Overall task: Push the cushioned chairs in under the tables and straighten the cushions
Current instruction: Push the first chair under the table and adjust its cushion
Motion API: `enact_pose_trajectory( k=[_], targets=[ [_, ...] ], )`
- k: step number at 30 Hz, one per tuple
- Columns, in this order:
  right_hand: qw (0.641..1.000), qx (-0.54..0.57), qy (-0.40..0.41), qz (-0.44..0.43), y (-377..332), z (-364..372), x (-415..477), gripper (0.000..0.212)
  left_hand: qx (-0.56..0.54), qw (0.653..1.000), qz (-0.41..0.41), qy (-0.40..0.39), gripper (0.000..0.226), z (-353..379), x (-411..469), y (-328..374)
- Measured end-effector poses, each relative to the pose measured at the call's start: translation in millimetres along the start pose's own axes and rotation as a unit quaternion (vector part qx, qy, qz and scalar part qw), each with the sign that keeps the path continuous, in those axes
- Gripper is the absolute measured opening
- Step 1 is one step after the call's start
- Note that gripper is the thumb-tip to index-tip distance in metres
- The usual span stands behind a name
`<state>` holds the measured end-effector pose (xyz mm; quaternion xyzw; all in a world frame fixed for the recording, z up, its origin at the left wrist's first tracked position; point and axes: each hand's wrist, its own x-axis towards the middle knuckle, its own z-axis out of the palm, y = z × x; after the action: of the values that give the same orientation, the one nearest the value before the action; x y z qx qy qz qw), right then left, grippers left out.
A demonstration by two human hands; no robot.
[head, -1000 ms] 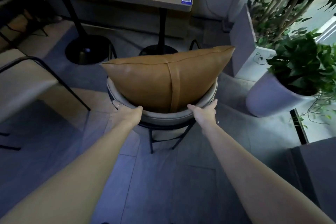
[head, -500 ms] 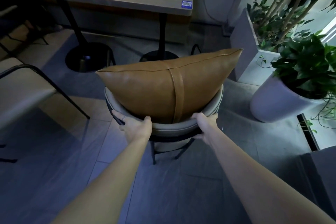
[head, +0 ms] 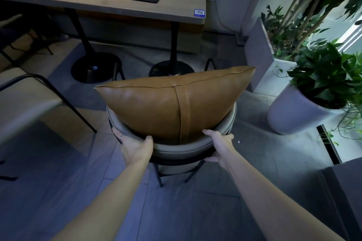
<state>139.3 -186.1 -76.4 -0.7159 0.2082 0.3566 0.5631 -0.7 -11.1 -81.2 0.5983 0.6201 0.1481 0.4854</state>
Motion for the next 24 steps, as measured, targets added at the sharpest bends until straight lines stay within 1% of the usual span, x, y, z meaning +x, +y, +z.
enact_pose_trajectory(
  k=[6,12,17,22,24],
  targets=[
    [1.000,-0.010,-0.021,0.019,-2.3,-3.7,-2.1,0.100,0.029,0.999,0.027,-0.014,0.116,-25.6,18.5,-7.0],
    [0.999,-0.011,-0.038,0.017,10.5,23.1,-8.3,0.092,0.044,0.998,0.043,-0.028,0.116,-55.7,50.3,-6.9],
    [0.999,-0.006,-0.038,0.016,16.4,50.2,-17.1,0.072,0.042,0.996,0.058,-0.046,0.113,-75.9,83.1,-5.1],
    [0.999,0.001,-0.043,0.016,15.7,72.7,-16.5,0.083,0.065,0.994,0.066,-0.057,0.110,-89.1,104.6,1.6],
    [0.999,0.007,-0.042,0.014,12.7,79.7,-14.2,0.085,0.070,0.993,0.072,-0.060,0.110,-90.9,111.4,6.2]
  ],
)
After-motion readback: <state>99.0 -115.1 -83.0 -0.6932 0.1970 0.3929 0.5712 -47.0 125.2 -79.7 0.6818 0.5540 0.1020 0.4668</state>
